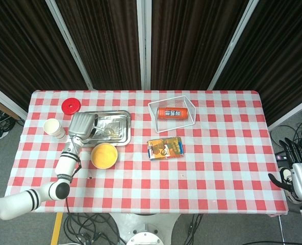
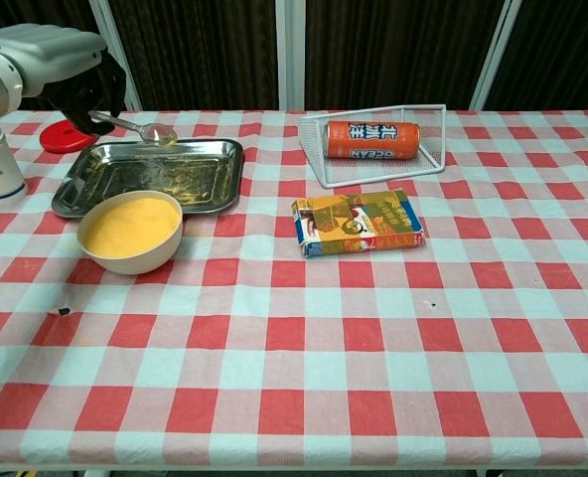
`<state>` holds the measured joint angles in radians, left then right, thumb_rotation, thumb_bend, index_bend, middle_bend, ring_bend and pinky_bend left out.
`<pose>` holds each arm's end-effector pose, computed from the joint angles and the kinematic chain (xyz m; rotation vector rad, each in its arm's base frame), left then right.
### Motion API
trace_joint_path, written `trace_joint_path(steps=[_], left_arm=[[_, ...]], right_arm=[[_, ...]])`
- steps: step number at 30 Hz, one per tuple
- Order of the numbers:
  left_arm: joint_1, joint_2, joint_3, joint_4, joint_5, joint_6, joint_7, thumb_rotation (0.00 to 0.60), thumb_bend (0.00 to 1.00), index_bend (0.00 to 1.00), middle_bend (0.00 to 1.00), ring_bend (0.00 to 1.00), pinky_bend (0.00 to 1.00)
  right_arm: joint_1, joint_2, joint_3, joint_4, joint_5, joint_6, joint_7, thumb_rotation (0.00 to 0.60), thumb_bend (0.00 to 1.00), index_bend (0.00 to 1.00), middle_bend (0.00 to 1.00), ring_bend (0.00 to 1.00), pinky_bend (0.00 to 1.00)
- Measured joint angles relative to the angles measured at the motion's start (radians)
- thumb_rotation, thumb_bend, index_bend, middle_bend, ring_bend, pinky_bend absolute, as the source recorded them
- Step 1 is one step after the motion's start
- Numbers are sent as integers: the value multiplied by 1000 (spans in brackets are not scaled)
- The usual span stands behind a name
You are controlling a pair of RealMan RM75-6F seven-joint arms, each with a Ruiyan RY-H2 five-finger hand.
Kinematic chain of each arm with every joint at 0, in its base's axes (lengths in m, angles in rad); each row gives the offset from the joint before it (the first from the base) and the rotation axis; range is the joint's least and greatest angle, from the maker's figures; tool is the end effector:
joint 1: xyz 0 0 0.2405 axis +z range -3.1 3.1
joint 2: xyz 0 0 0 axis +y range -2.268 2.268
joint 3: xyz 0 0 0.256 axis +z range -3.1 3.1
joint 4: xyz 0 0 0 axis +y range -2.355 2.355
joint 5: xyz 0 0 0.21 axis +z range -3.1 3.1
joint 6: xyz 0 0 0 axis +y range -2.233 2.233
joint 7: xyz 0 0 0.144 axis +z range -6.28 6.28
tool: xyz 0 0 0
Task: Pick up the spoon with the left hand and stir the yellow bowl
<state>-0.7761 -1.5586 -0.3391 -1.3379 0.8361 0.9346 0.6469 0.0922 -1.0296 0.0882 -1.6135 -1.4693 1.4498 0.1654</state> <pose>-0.1676 0.4038 0.0197 -1.6463 -0.8482 -0.7119 -0.3176 -0.1918 0.1911 1.3249 -0.9639 0.9683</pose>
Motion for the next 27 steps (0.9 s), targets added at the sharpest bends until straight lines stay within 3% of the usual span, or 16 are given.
trace_joint_path(steps=[8,14,19,24,27], left_arm=[[-96,-72,-5,170,-153,-114,-15,600,383,630,924,886,951],[-134,-111,21,231,-228,-131,15,600,314,499,914,877,951],[-137,-105,38,232,-261,-140,8,600,272,353,901,871,950],[-110,-58,42,171,-237,-111,-35,600,270,333,883,851,943],[-71,-9,51,104,-176,-47,-74,600,269,335,821,781,874]], right_arm=[[-1,2,0,1,3,-2,1,600,132,0,0,0,0],[-2,1,-1,5,7,-6,4,600,132,0,0,0,0],[0,1,0,8,7,-9,5,600,132,0,0,0,0],[2,3,1,9,2,-7,7,600,132,0,0,0,0],[0,5,0,8,0,-5,8,600,133,0,0,0,0]])
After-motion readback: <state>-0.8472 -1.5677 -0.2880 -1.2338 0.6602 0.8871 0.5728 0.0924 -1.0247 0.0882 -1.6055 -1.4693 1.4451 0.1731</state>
